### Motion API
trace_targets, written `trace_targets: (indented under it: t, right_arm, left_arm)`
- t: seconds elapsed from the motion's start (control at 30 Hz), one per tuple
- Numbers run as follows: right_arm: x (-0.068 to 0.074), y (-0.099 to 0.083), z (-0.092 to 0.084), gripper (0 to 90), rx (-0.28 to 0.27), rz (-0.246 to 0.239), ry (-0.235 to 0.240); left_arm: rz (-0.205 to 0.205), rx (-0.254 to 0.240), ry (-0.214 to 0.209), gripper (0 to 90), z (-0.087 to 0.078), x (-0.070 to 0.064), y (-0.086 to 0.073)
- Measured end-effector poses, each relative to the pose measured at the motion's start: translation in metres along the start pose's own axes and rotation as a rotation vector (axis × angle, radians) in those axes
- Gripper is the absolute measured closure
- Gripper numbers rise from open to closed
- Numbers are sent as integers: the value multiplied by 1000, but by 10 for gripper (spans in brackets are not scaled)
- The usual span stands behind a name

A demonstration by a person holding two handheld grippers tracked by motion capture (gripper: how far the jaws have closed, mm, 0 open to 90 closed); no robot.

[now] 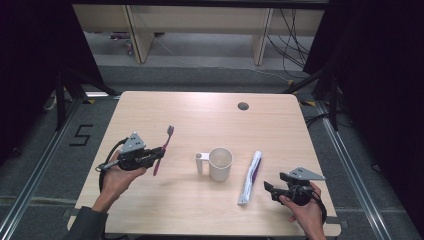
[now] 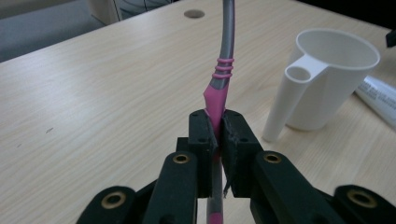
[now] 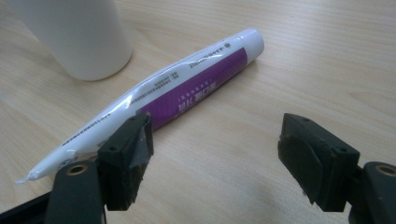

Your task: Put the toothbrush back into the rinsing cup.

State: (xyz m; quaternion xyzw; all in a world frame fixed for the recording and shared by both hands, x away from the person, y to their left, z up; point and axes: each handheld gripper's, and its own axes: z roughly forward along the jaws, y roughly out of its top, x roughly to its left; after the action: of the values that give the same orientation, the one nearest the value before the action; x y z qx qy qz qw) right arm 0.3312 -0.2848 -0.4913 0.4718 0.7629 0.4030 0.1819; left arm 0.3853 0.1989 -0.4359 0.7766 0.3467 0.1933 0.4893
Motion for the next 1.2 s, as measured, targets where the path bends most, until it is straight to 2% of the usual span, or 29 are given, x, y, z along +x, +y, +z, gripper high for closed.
trace_targets:
  t: [0.03, 0.07, 0.1, 0.13, 0.17, 0.23, 0.3, 0.37, 0.4, 0.47, 0.5, 0.53, 0.57, 0.6, 0.8, 0.83, 0.9, 1.1, 1.17, 1.2]
  right_arm:
    - [0, 0, 0, 275, -4, -6, -2]
    - [2, 0, 0, 275, 7, 29, 6]
    - [0, 0, 0, 275, 5, 5, -6]
    - [1, -1, 0, 275, 1, 4, -11]
    - [-1, 0, 0, 275, 2, -12, 1]
    - [0, 0, 0, 275, -5, -9, 4]
    - [0, 0, -1, 275, 1, 8, 16]
    - [1, 0, 0, 275, 6, 20, 5]
    - [-1, 0, -1, 275, -3, -14, -4]
    - [2, -1, -1, 275, 13, 31, 13]
    - [2, -1, -1, 275, 12, 31, 14]
    - [-1, 0, 0, 275, -1, -8, 4]
    - [-1, 0, 0, 275, -1, -13, -3]
    - [1, -1, 0, 275, 6, 19, 10]
    - [1, -1, 0, 275, 6, 17, 5]
    - [2, -1, -1, 275, 16, 32, 12]
    - [1, -1, 0, 275, 6, 19, 6]
    - [1, -1, 0, 275, 9, 24, 7]
    - [1, -1, 0, 275, 4, 17, 6]
    - [2, -1, 0, 276, 6, 31, 16]
  left_arm:
    - [-12, -4, -24, 825, 1, -1, -1]
    - [-15, -20, -26, 825, 2, -2, -2]
    - [-10, -28, -16, 825, 2, -3, -3]
    - [-11, -13, -30, 825, 4, -3, -4]
    - [-12, -16, -17, 825, 6, -2, -5]
    - [-30, -23, -13, 825, 7, -1, -6]
    - [-29, -40, 1, 825, 8, 0, -7]
    - [-30, -73, 14, 825, 8, 0, -7]
    - [-32, -75, 14, 825, 7, -1, -6]
    - [-36, -111, 15, 825, 7, -1, -5]
    - [-40, -122, 1, 825, 8, -2, -4]
    - [-42, -127, -4, 825, 8, -2, -4]
    - [-36, -130, -2, 825, 9, -4, -3]
    - [-36, -135, -2, 825, 9, -5, -2]
    - [-57, -185, -27, 825, 11, -13, 3]
    - [-59, -197, -34, 825, 11, -14, 4]
    - [-62, -216, -46, 825, 13, -17, 7]
    - [-49, -285, -65, 825, 14, -28, 17]
    - [-48, -291, -73, 825, 14, -30, 22]
    - [-51, -303, -76, 825, 14, -31, 23]
